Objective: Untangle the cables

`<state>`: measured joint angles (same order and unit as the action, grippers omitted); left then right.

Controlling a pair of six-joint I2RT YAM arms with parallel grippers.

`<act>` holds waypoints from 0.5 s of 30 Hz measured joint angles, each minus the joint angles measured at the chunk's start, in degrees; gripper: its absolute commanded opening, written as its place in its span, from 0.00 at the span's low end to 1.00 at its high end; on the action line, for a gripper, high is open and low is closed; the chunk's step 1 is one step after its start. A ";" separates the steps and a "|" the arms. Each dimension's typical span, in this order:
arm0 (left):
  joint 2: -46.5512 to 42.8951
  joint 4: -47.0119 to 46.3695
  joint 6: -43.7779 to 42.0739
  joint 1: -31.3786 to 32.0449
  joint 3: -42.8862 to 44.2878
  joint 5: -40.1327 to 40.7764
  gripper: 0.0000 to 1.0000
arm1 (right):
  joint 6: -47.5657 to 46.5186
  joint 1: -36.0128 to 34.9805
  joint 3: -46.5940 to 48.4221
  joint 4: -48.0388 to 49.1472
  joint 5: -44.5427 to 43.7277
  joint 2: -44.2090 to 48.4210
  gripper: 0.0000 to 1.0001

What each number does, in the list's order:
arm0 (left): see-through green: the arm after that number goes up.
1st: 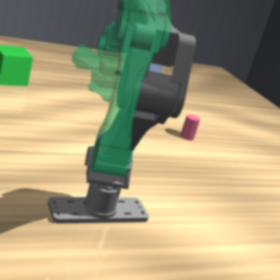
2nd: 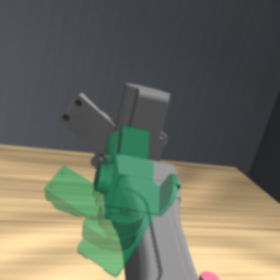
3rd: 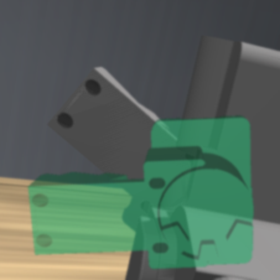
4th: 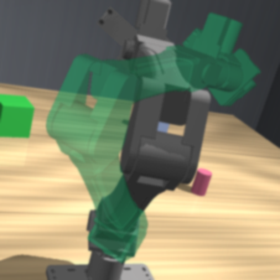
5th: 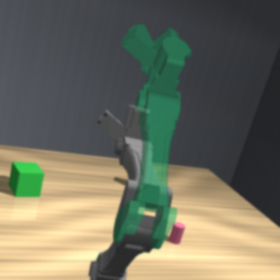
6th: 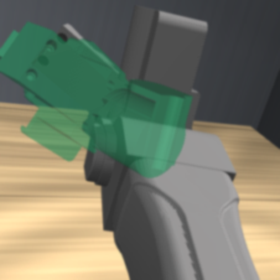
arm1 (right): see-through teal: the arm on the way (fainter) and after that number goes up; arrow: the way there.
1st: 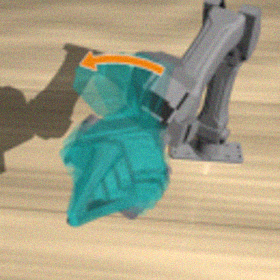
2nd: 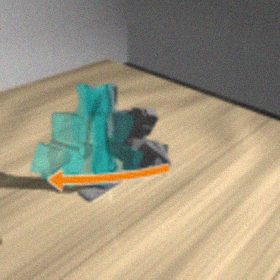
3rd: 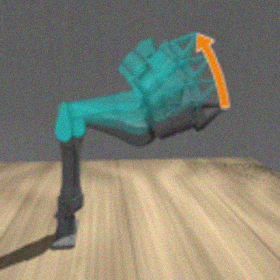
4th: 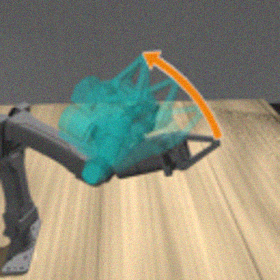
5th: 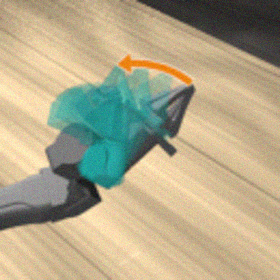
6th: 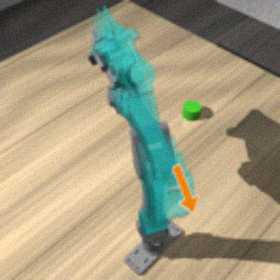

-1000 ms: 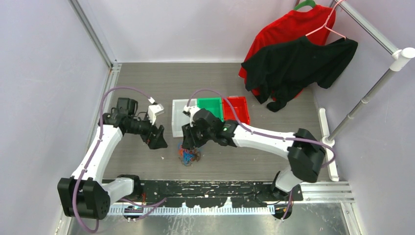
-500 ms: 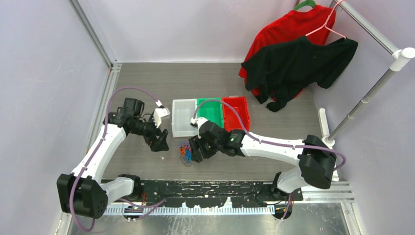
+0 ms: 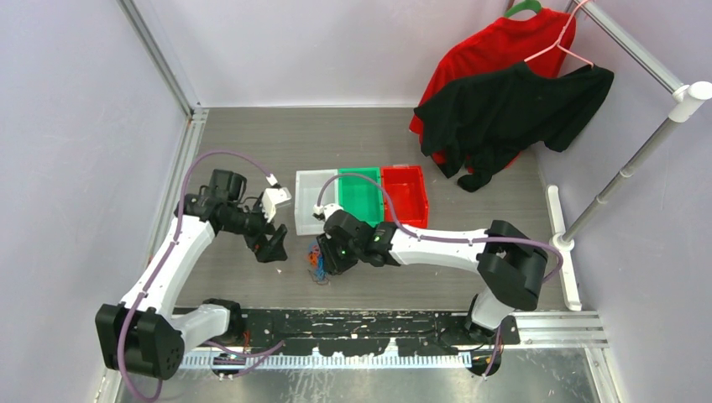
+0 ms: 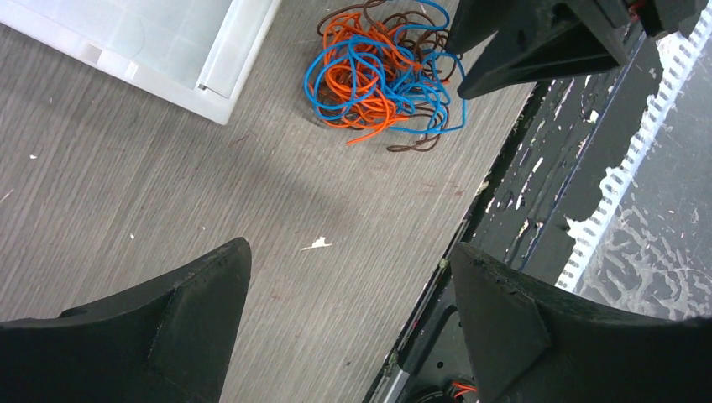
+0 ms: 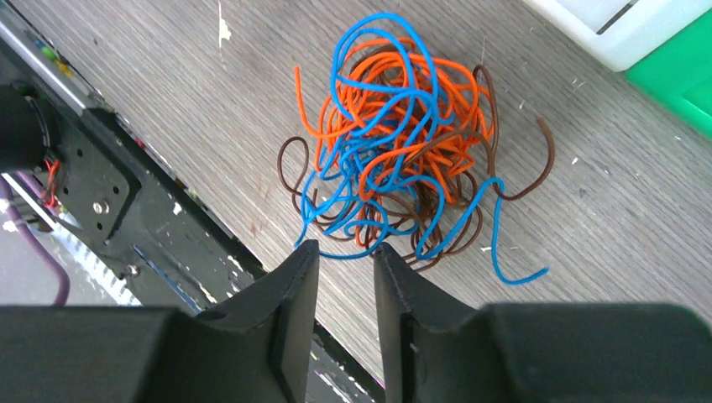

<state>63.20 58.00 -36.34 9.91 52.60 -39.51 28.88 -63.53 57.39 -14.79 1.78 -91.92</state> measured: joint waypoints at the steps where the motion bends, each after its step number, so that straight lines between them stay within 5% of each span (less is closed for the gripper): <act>1: -0.11 0.13 -0.07 0.00 0.00 0.04 0.89 | 0.17 0.00 0.17 0.28 -0.26 -0.31 0.24; 5: -0.22 0.26 -0.15 0.00 0.00 0.09 0.89 | 0.68 0.00 0.94 1.36 -0.85 -1.25 0.02; 15: -1.25 1.57 -0.20 0.00 0.00 0.48 0.88 | 1.33 0.00 1.22 2.54 -1.60 0.83 0.01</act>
<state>61.95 59.57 -36.53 9.91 52.60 -39.03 30.22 -63.53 58.61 -12.25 0.19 -91.09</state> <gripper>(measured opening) 0.885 0.028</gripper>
